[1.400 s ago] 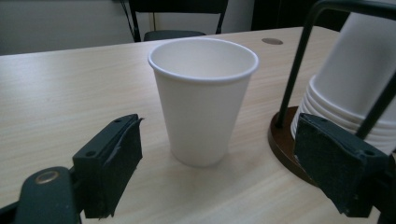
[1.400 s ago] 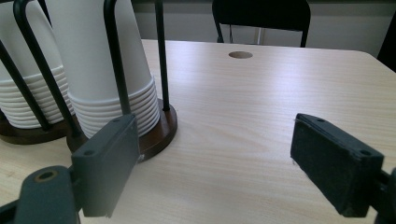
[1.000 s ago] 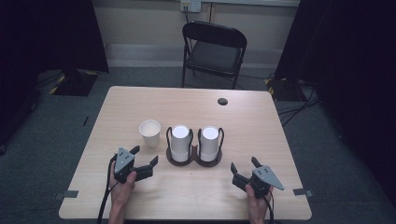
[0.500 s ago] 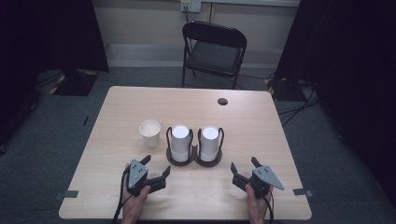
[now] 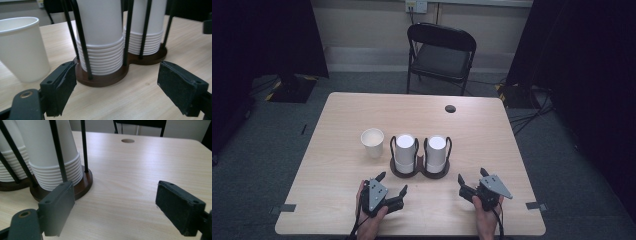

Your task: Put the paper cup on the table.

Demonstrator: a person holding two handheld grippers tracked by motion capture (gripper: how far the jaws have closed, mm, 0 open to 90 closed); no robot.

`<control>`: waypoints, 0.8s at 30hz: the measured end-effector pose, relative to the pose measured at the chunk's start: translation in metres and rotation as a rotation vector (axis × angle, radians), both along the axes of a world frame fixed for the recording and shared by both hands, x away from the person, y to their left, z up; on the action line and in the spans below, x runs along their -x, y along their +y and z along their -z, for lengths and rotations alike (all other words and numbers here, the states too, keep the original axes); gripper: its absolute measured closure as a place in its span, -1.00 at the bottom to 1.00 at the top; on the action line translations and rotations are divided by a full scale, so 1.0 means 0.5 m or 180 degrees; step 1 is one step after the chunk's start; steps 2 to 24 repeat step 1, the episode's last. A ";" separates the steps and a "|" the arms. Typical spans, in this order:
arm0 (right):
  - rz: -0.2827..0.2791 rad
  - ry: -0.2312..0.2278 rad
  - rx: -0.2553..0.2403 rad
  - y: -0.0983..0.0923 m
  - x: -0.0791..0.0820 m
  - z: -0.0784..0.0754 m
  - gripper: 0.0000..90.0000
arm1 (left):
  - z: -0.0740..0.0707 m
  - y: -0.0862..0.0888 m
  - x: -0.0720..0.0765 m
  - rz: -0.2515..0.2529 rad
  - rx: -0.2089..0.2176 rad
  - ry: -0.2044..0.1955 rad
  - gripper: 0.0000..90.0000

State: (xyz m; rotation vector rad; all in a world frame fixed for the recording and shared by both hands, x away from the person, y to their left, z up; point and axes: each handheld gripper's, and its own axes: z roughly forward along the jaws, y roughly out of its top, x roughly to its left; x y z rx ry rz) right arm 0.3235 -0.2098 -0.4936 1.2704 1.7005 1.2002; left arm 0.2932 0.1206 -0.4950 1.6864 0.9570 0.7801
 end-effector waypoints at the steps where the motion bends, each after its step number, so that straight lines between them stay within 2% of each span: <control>1: 0.0024 0.0064 0.0016 0.001 -0.004 0.000 -0.67 | 0.000 0.001 0.002 0.0021 0.0007 -0.0031 -0.65; 24: 0.0024 0.0064 0.0016 0.001 -0.004 0.000 -0.67 | 0.000 0.001 0.002 0.0021 0.0007 -0.0031 -0.65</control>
